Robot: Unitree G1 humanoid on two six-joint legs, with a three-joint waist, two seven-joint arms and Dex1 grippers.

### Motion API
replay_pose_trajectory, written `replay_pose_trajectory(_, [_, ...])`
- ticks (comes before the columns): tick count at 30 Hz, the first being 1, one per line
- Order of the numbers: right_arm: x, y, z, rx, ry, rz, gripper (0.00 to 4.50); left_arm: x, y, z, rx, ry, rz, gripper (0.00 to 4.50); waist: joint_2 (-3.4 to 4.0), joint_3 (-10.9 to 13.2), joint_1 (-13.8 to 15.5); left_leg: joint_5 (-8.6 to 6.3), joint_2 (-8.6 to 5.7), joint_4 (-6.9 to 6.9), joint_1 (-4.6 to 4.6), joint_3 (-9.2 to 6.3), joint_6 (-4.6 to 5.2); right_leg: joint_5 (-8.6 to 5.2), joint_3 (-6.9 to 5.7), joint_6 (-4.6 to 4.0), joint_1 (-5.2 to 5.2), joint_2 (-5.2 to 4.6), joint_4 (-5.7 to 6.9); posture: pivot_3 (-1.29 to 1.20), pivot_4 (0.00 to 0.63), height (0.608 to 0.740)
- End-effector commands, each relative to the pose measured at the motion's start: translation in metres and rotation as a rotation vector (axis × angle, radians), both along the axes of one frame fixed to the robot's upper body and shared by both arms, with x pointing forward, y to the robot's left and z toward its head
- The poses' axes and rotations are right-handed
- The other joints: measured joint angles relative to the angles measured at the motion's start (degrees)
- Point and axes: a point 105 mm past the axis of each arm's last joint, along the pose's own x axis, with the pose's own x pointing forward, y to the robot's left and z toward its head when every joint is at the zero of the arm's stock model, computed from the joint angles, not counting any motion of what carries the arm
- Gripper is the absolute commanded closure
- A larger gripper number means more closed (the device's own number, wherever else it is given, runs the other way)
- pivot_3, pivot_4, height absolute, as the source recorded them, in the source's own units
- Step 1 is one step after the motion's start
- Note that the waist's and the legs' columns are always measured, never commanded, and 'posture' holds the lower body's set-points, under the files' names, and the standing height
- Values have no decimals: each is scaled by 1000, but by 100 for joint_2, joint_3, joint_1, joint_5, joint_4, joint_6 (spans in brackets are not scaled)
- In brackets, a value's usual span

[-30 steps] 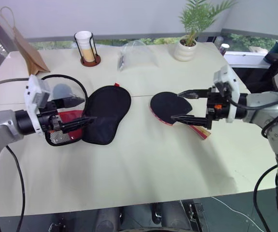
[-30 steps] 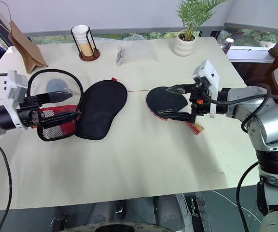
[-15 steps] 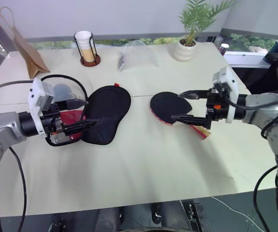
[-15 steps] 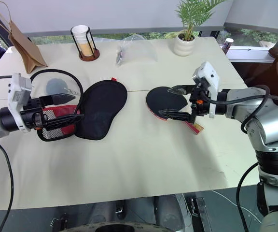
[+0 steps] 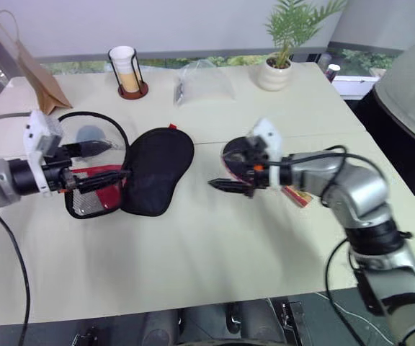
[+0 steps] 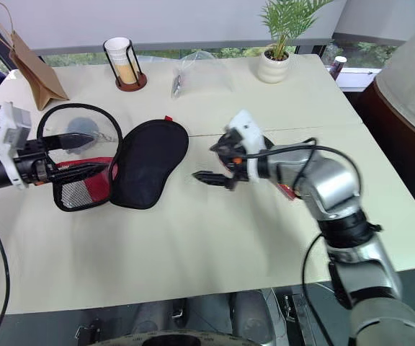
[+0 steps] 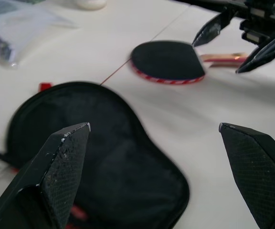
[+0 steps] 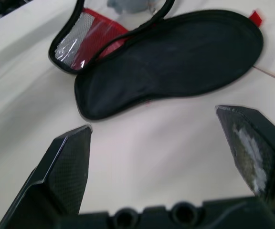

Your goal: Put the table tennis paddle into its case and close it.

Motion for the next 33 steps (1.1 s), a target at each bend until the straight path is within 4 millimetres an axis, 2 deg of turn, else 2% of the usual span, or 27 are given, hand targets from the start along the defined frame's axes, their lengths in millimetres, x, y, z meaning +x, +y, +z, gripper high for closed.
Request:
replay_pose_trajectory(1, [7, 22, -9, -33, 9, -31, 15, 4, 8, 12, 30, -44, 0, 0, 0, 0, 15, 0, 0, 0, -1, 0, 0, 0, 0, 0, 0, 0, 0, 0, 150, 740])
replay_pose_trajectory(7, [21, 64, -28, -53, 99, -64, 15, 11, 11, 16, 42, -59, -4, 0, -1, 0, -7, 1, 0, 0, -1, 1, -1, 8, -1, 12, 0, 0, 5, 0, 150, 740])
replay_pose_trajectory(11, [14, 85, -46, -87, 168, -43, 15, 11, 8, 18, 49, -68, -15, 0, -1, -1, -11, 1, 0, -1, -3, 1, -1, 11, 0, 17, 0, 0, 4, 0, 150, 740])
replay_pose_trajectory(15, [7, 94, -62, -114, 223, -35, 15, 9, 8, 20, 54, -72, -15, 0, -2, -1, -28, 1, 0, -5, -4, 1, -1, 11, 0, 18, -3, 0, 6, 0, 150, 740])
replay_pose_trajectory(18, [6, 98, -66, -112, 244, -31, 15, 7, 8, 20, 59, -74, -12, 0, -3, -2, -37, 1, 1, -5, -1, 0, -1, 11, -1, 18, -2, 0, 8, 0, 150, 740])
replay_pose_trajectory(27, [9, 117, -85, -169, 218, -37, 15, 2, 8, 20, 68, -76, 3, 0, -11, -7, -184, 3, 5, -6, 7, -5, -4, 11, -1, 18, 1, 4, 14, 0, 150, 740])
replay_pose_trajectory(30, [14, 114, -94, -224, 170, -54, 904, 1, 8, 20, 70, -76, 7, 0, -11, -8, -199, 3, 6, -7, 11, -6, -4, 11, -1, 17, 4, 4, 14, 0, 150, 740])
replay_pose_trajectory(33, [19, 108, -104, -270, 129, -71, 2465, 0, 8, 20, 70, -77, 15, 0, -11, -9, -200, 3, 6, -8, 13, -6, -5, 11, -1, 17, 4, 5, 14, 0, 150, 740])
